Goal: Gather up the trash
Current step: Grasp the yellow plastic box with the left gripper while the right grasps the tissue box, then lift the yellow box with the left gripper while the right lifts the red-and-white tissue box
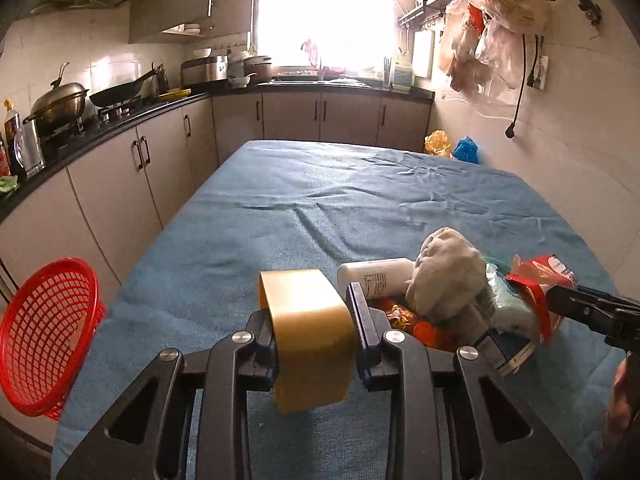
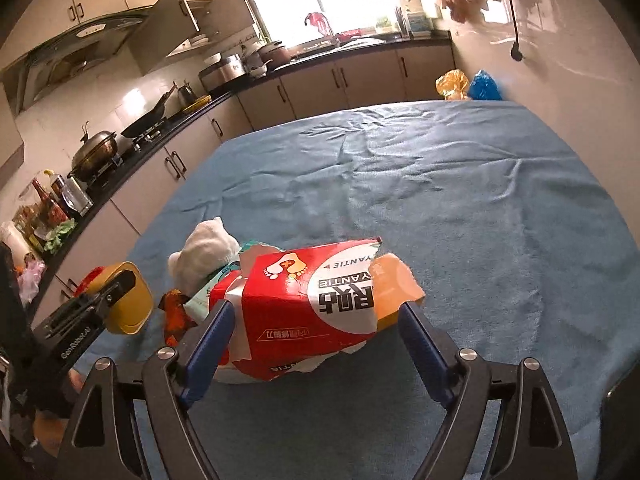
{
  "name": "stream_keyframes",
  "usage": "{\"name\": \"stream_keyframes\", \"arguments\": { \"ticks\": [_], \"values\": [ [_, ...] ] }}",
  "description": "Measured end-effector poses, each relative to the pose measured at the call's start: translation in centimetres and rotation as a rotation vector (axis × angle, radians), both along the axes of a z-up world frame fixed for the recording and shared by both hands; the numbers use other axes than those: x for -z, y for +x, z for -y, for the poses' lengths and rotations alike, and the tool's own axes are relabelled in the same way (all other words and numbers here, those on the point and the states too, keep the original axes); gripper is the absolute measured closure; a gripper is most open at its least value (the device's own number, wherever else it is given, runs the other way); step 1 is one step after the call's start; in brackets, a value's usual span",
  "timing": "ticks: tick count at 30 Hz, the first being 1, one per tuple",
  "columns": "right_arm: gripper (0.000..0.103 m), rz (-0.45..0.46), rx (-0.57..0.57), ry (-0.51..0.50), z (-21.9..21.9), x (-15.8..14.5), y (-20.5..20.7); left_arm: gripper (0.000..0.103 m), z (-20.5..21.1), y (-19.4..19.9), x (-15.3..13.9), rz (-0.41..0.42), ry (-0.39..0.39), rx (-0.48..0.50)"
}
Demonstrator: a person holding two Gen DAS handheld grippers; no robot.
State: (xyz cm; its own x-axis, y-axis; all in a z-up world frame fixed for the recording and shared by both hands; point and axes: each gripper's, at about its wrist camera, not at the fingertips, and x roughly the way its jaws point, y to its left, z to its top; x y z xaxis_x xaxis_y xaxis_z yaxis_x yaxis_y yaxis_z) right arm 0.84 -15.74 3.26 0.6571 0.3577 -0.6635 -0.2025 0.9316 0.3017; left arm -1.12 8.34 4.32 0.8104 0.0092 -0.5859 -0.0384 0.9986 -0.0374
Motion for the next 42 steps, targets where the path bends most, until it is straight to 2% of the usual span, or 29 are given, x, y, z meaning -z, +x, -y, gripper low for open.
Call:
{"name": "stream_keyframes", "arguments": {
  "ticks": [1, 2, 5, 11, 22, 30, 42],
  "values": [
    [0.031, 0.004, 0.004, -0.009, 0.0, 0.0, 0.0, 0.075, 0.0, 0.0, 0.0, 0.0, -0.004, 0.003],
    [0.038, 0.003, 0.006, -0.016, 0.0, 0.1, 0.0, 0.075, -0.2, -0.1, 0.0, 0.002, -0.008, 0.001],
    [0.038, 0.01, 0.019, 0.012, 0.6, 0.0, -0.1, 0.075, -0.3, 0.0, -0.1, 0.008, -0.013, 0.002],
    [0.038, 0.103, 0.079, 0.036, 1.6, -1.4, -1.3, 0.075, -0.3, -0.3, -0.3, 0.022, -0.013, 0.003],
    [0.038, 0.166, 0.104, 0.119, 2.8, -2.8, -2.4, 0.075, -0.1, -0.2, -0.6, 0.025, -0.005, 0.007],
    [0.038, 0.174, 0.043, 0.069, 1.2, -2.8, -2.7, 0.075, 0.0, -0.2, -0.6, 0.026, -0.004, 0.008],
    [0.038, 0.183, 0.004, 0.046, 0.4, -2.7, -3.0, 0.075, 0.1, -0.2, -0.7, 0.034, -0.002, 0.007]
  ]
}}
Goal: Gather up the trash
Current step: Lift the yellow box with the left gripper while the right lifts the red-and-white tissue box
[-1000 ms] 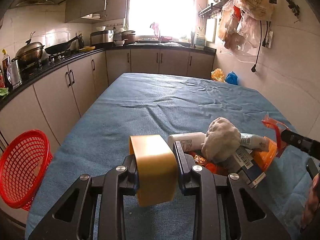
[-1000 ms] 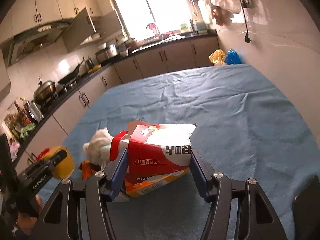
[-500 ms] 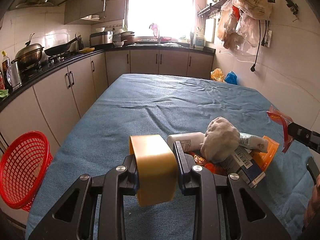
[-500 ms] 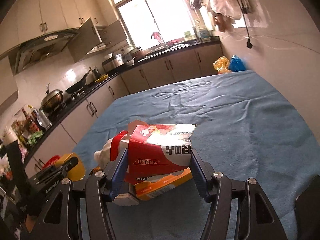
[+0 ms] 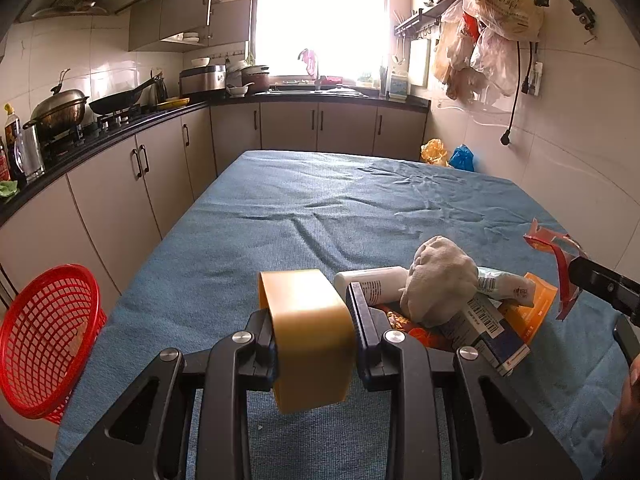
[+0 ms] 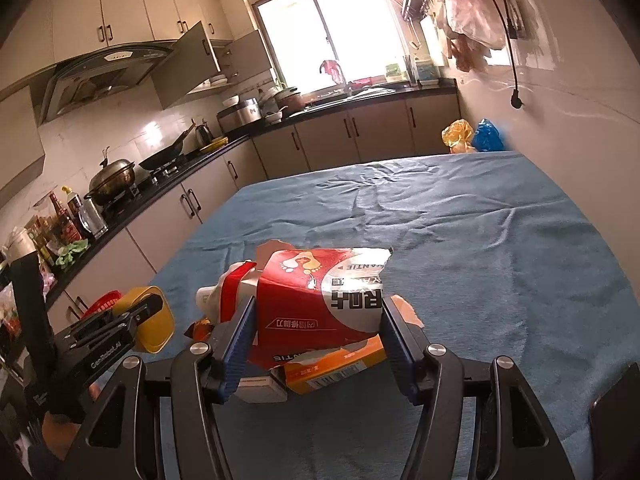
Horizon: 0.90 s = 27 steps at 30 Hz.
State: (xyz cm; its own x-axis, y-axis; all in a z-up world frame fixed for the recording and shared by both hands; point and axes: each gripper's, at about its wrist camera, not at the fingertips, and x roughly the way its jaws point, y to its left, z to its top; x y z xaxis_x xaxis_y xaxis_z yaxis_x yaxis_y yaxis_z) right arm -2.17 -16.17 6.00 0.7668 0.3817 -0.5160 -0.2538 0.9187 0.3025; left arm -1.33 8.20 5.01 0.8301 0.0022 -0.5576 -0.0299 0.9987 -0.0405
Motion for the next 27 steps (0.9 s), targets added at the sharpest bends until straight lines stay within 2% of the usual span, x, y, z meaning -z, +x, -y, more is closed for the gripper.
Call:
{"name": "stream_keyframes", "arguments": {
  "ticks": [27],
  "values": [
    [0.038, 0.012, -0.03, -0.026, -0.99, -0.32, -0.26, 0.075, -0.14, -0.09, -0.01, 0.0, 0.004, -0.002]
  ]
}}
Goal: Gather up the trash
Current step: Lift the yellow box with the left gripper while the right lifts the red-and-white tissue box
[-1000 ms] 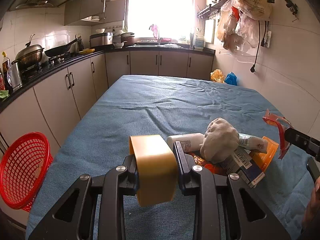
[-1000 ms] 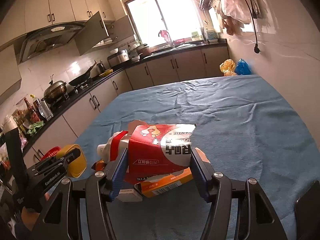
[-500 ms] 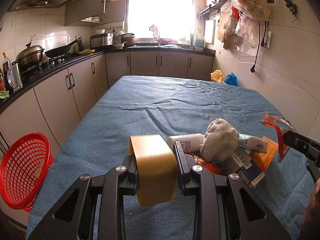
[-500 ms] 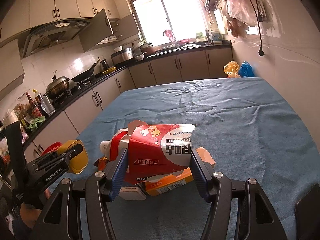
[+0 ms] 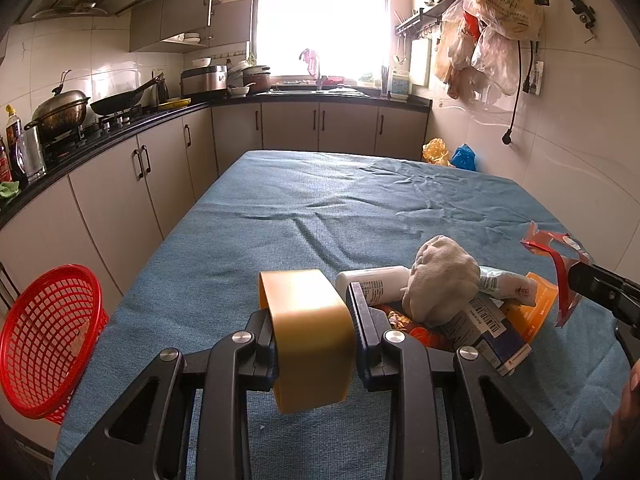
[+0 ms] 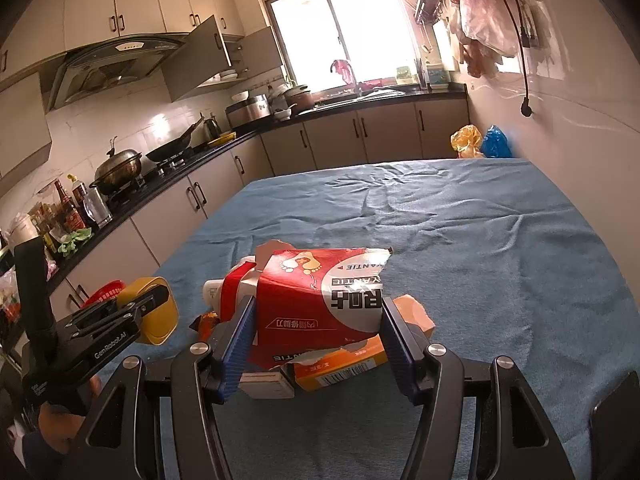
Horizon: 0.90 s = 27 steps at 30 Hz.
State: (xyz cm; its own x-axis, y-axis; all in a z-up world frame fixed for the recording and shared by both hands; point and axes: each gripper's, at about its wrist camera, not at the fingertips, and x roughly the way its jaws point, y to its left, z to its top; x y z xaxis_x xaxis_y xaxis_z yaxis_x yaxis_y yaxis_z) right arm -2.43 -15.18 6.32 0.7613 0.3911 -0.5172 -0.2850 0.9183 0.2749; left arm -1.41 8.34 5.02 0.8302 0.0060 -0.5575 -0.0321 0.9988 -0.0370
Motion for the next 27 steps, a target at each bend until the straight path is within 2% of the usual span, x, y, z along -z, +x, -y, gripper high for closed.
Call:
{"name": "stream_keyframes", "arguments": {
  "ticks": [13, 19, 27],
  "values": [
    [0.038, 0.014, 0.013, -0.003, 0.2, -0.2, 0.0, 0.075, -0.4, 0.0, 0.2, -0.003, 0.004, -0.009],
    [0.038, -0.011, 0.018, 0.04, 0.5, -0.2, -0.4, 0.075, -0.8, -0.4, 0.0, -0.006, 0.0, -0.029],
    [0.038, -0.013, -0.001, 0.053, 0.0, -0.9, -2.0, 0.075, -1.1, -2.6, -0.3, -0.003, -0.006, -0.034]
  ]
}}
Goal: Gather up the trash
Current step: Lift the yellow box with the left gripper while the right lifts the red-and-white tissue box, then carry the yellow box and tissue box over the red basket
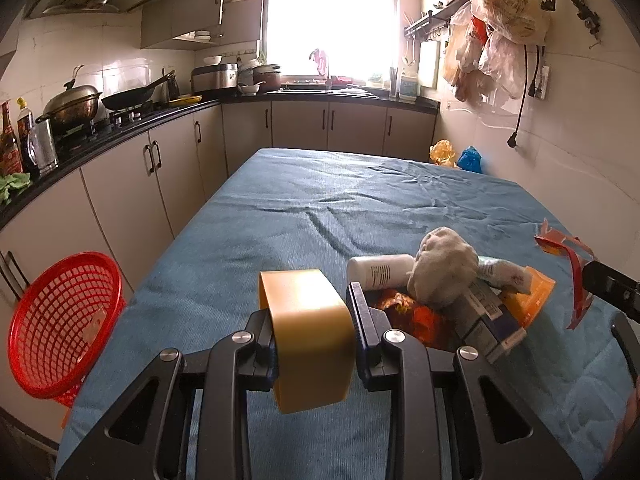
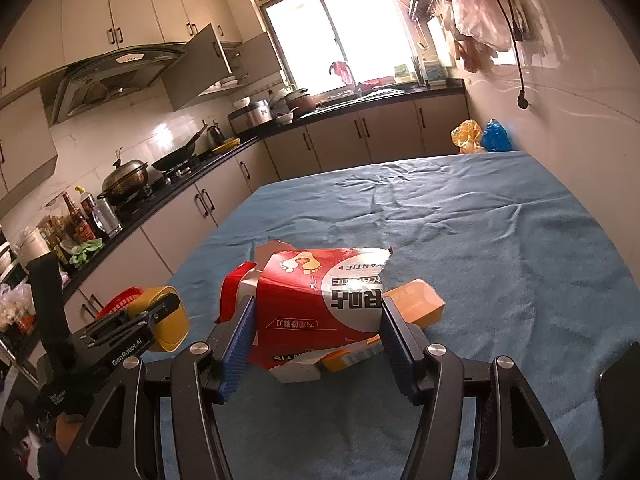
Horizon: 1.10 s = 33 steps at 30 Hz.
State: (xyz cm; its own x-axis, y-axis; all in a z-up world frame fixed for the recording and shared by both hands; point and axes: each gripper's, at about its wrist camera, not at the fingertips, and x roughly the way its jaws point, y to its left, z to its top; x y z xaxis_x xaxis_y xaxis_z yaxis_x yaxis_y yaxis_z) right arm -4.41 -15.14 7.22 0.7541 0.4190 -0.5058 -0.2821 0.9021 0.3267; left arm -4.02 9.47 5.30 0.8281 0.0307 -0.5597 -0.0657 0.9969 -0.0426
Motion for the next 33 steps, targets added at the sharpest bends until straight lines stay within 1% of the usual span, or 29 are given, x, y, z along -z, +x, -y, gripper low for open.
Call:
{"name": "stream_keyframes", "arguments": {
  "ticks": [3, 10, 15, 22, 28, 33],
  "values": [
    [0.038, -0.005, -0.016, 0.004, -0.5, -0.2, -0.5, 0.075, -0.4, -0.8, -0.4, 0.01, -0.006, -0.004],
    [0.038, 0.002, -0.065, -0.021, -3.1, -1.0, -1.4, 0.075, -2.3, -2.3, -1.7, 0.041, -0.032, -0.034],
    [0.038, -0.029, -0.129, -0.033, -6.0, -1.5, -1.3, 0.075, -4.4, -3.6, -2.3, 0.055, -0.064, -0.074],
    [0.038, -0.068, -0.235, -0.043, -11.0, -2.6, -0.4, 0.075, -9.6, -5.6, -3.5, 0.075, -0.115, -0.171],
    [0.038, -0.064, -0.321, -0.076, -16.5, -3.7, 0.1, 0.075, -14.9, -7.2, -3.9, 0.09, -0.143, -0.278],
    [0.038, -0.051, -0.389, -0.119, -21.6, -4.2, 0.4, 0.075, -19.8, -8.7, -3.4, 0.081, -0.174, -0.374]
  ]
}}
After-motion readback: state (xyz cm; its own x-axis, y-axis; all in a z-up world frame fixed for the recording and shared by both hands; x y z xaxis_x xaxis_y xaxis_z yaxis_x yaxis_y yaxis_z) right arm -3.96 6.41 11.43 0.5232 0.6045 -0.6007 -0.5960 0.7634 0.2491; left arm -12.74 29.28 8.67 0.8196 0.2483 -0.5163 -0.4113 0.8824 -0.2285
